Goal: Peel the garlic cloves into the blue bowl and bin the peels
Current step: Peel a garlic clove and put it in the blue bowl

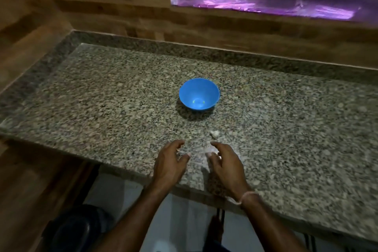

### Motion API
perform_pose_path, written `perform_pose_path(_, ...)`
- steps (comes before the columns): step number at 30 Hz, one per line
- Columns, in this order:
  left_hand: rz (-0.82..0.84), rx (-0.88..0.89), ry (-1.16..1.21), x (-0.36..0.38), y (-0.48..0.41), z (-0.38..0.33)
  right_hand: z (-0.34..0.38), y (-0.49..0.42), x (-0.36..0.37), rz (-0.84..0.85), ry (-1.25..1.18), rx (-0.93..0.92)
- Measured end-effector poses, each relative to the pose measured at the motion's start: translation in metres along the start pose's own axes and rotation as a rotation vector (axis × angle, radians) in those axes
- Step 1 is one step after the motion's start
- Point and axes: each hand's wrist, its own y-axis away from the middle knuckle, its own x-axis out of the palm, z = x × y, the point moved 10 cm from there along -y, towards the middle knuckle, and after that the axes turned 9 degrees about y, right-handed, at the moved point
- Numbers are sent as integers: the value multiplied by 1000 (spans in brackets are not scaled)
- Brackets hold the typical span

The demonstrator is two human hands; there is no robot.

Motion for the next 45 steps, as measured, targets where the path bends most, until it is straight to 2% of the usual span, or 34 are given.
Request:
perform_pose_path(7,-26,0,-86,26,-58,1,-37,-55,-5,81,337,26)
perform_pose_path(15,61,147,-137,37,-84,-1,-45,-89,-5,-9,504,41)
perform_pose_path(20,92,179,-63,36,-93,-7,-42,-92,-9,-2,495,74)
perform_pose_path(24,26,243,97,15,-104,-47,-45,-93,-9,15,469,109)
perform_pose_path(28,-18,354,71,7,-141,-87,-45,-92,-9,-6,460,129)
perform_pose_path(35,-16,203,-103,19,-194,-76,-46,-91,-11,2,402,131)
perform_pose_path(41,-208,268,-8,2,-141,-82,-51,-90,-10,26,314,94)
perform_pose_path(43,-120,292,49,22,-119,-82,-57,-86,-11,3,163,113)
perform_pose_path(45,81,305,79,63,-102,-79,-64,-83,-13,-37,21,140)
